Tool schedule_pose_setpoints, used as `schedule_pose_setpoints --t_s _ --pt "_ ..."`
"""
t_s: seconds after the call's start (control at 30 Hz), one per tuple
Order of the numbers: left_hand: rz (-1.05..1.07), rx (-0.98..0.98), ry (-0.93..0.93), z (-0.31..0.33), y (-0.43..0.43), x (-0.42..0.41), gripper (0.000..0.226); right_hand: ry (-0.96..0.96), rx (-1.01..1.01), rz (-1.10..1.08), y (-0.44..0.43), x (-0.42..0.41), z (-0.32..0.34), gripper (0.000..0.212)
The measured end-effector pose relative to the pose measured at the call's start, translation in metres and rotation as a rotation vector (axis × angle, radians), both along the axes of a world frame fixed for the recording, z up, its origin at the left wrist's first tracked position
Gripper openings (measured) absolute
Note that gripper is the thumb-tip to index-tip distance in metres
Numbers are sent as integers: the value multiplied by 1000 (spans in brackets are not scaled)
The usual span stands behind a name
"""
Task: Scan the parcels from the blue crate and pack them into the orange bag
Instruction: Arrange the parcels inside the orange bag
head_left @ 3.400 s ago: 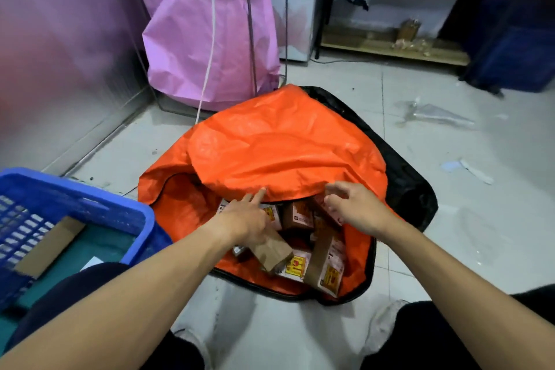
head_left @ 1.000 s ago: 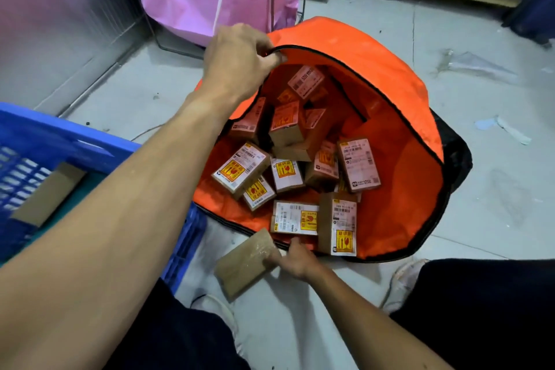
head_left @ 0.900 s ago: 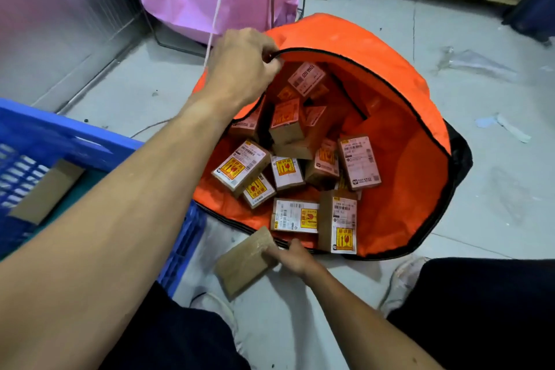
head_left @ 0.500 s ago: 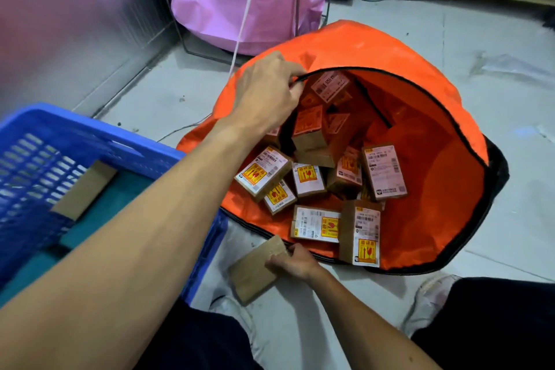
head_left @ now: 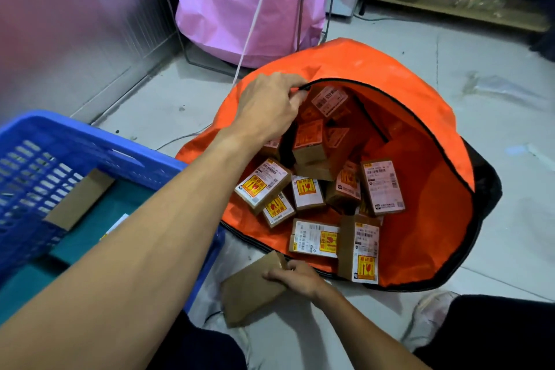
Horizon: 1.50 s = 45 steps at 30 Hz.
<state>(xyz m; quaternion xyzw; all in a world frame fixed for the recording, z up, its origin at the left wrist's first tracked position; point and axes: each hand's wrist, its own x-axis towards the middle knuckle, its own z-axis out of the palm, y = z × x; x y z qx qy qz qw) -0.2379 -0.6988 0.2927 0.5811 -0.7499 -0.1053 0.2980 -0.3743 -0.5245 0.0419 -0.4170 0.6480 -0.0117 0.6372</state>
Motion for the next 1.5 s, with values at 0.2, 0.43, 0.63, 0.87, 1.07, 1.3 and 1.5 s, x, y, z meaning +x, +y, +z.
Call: schedule_pose_setpoints --t_s 0.2,0.43,0.63,0.87,1.07,1.3,1.5 --pt "41 -31 84 10 -3 4 27 -221 -138 -539 -20 -58 47 65" --pt "30 -63 60 9 4 -1 25 -240 -382 -734 -102 -80 120 57" --pt "13 -104 -86 6 11 -3 21 -111 -413 -616 -126 -74 125 43" --pt "-16 -98 -135 0 17 -3 21 665 -453 -339 -66 -118 53 81" --pt "-29 -95 -127 -1 15 -4 20 607 -257 -177 -14 -134 18 64" --pt "-10 -105 -39 6 13 -1 17 385 -299 -464 -1 -121 8 63" --pt "16 -125 -22 14 9 4 16 329 -501 -550 -34 -90 66 79"
